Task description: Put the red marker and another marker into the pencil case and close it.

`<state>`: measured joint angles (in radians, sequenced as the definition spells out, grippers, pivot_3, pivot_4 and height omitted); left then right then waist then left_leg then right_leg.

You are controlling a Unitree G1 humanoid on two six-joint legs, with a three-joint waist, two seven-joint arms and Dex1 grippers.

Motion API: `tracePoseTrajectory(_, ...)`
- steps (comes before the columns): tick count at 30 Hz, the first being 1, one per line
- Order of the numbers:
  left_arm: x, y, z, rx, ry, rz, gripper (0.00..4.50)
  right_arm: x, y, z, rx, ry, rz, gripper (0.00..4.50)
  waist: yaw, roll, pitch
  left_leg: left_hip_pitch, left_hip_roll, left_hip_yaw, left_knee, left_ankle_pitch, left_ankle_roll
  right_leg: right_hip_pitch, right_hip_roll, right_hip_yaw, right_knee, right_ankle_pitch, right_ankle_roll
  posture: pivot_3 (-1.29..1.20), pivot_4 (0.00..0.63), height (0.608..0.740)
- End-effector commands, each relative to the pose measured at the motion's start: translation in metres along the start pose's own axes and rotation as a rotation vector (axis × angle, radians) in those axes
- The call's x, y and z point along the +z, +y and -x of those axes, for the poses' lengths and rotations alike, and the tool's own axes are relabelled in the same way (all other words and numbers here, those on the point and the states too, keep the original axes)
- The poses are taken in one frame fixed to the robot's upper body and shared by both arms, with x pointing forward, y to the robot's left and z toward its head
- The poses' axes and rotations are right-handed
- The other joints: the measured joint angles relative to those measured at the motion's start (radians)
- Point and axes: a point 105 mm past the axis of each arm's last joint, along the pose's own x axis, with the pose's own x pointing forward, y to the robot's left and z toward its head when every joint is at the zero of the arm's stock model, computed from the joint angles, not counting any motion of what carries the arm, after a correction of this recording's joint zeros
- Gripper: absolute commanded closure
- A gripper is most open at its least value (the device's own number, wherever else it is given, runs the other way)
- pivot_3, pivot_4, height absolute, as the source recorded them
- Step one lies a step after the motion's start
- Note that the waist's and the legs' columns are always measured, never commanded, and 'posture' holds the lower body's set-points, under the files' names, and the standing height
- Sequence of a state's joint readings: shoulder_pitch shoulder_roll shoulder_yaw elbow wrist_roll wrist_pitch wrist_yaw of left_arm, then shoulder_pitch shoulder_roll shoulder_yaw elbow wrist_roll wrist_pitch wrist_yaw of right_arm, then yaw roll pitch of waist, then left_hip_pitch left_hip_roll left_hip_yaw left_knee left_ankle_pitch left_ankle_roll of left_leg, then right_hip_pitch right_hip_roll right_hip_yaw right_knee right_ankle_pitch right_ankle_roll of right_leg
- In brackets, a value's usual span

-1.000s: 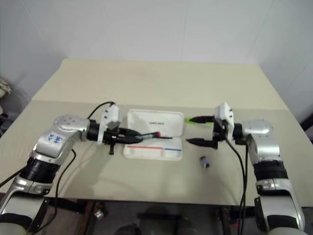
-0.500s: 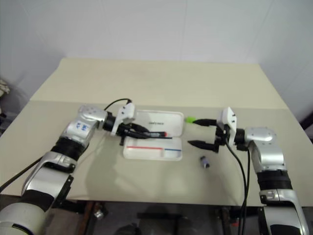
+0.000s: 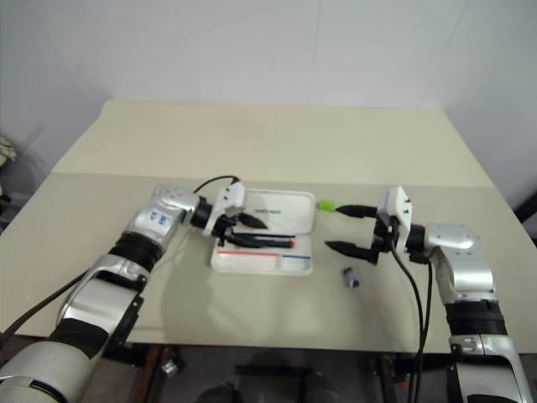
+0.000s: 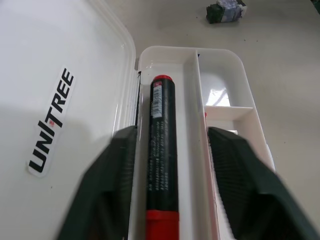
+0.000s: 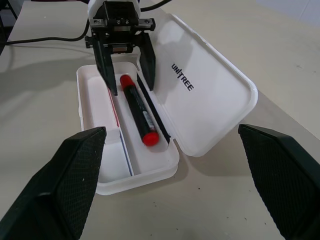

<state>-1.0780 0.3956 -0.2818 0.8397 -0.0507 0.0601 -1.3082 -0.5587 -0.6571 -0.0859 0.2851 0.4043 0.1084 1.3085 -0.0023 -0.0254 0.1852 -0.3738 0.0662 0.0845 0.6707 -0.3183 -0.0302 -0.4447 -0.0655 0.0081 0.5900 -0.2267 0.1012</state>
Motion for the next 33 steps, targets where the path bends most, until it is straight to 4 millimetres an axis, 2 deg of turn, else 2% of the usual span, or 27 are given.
tracePoseTrajectory(1, 0.016, 0.004, 0.005, 0.010, -0.032, -0.049, 0.65, 0.011, -0.004, 0.007, -0.023, -0.018, 0.043, 0.00, 0.000, 0.000, 0.000, 0.000, 0.000, 0.000, 0.000, 0.000, 0.000, 0.000, 0.000, 0.000, 0.000, 0.000, 0.000, 0.00, 0.150, 0.740)
tracePoseTrajectory(3, 0.019, 0.003, 0.006, 0.003, -0.044, -0.052, 0.05, 0.010, -0.005, 0.006, -0.024, -0.012, 0.043, 0.00, 0.000, 0.000, 0.000, 0.000, 0.000, 0.000, 0.000, 0.000, 0.000, 0.000, 0.000, 0.000, 0.000, 0.000, 0.000, 0.00, 0.150, 0.740)
tracePoseTrajectory(11, 0.024, -0.014, 0.014, -0.041, -0.099, -0.081, 0.05, 0.005, -0.014, 0.003, -0.039, 0.062, 0.069, 0.00, -0.003, 0.000, 0.000, 0.000, 0.000, 0.000, 0.001, 0.000, 0.000, 0.000, 0.000, 0.001, 0.001, 0.000, 0.000, 0.00, 0.150, 0.740)
tracePoseTrajectory(14, 0.028, -0.023, 0.022, -0.008, -0.159, -0.096, 0.05, -0.006, -0.032, 0.002, -0.108, 0.162, 0.109, 0.00, -0.010, 0.000, 0.000, 0.001, 0.000, 0.001, 0.001, 0.000, 0.000, 0.000, 0.000, 0.001, 0.001, 0.000, 0.000, 0.00, 0.150, 0.740)
tracePoseTrajectory(16, 0.032, -0.026, 0.027, 0.017, -0.222, -0.094, 0.05, -0.007, -0.041, -0.001, -0.136, 0.167, 0.135, 0.00, -0.012, 0.000, 0.000, 0.001, 0.000, 0.001, 0.002, 0.000, 0.000, 0.000, 0.000, 0.002, 0.002, 0.000, 0.000, 0.00, 0.150, 0.740)
tracePoseTrajectory(19, 0.027, -0.033, 0.038, 0.055, -0.260, -0.076, 0.05, -0.006, -0.053, -0.010, -0.156, 0.171, 0.128, 0.00, -0.020, 0.000, 0.000, 0.001, 0.001, 0.001, 0.003, 0.000, 0.000, 0.000, 0.001, 0.003, 0.004, 0.000, 0.000, 0.00, 0.150, 0.740)
tracePoseTrajectory(22, 0.023, -0.042, 0.049, 0.085, -0.287, -0.062, 0.05, -0.018, -0.065, -0.022, -0.163, 0.309, 0.132, 0.00, -0.029, 0.000, 0.000, 0.002, 0.001, 0.002, 0.004, 0.000, 0.000, 0.000, 0.001, 0.004, 0.004, 0.000, 0.001, 0.00, 0.150, 0.740)
tracePoseTrajectory(24, 0.023, -0.048, 0.057, 0.094, -0.308, -0.044, 0.05, -0.016, -0.072, -0.031, -0.164, 0.320, 0.133, 0.00, -0.034, 0.001, 0.000, 0.002, 0.001, 0.003, 0.004, 0.000, 0.000, 0.000, 0.001, 0.005, 0.005, 0.001, 0.001, 0.00, 0.150, 0.740)
tracePoseTrajectory(27, 0.023, -0.058, 0.067, 0.111, -0.324, -0.031, 0.05, -0.006, -0.074, -0.046, -0.121, 0.273, 0.144, 0.00, -0.039, 0.001, 0.001, 0.003, 0.001, 0.004, 0.003, 0.000, 0.000, 0.000, 0.001, 0.006, 0.005, 0.001, 0.001, 0.00, 0.150, 0.740)
tracePoseTrajectory(33, 0.021, -0.079, 0.082, 0.101, -0.346, -0.024, 0.05, -0.010, -0.080, -0.066, -0.125, 0.349, 0.072, 0.00, -0.051, 0.001, 0.001, 0.003, 0.001, 0.004, 0.002, 0.000, 0.000, 0.000, 0.001, 0.006, 0.004, 0.000, 0.001, 0.00, 0.150, 0.740)
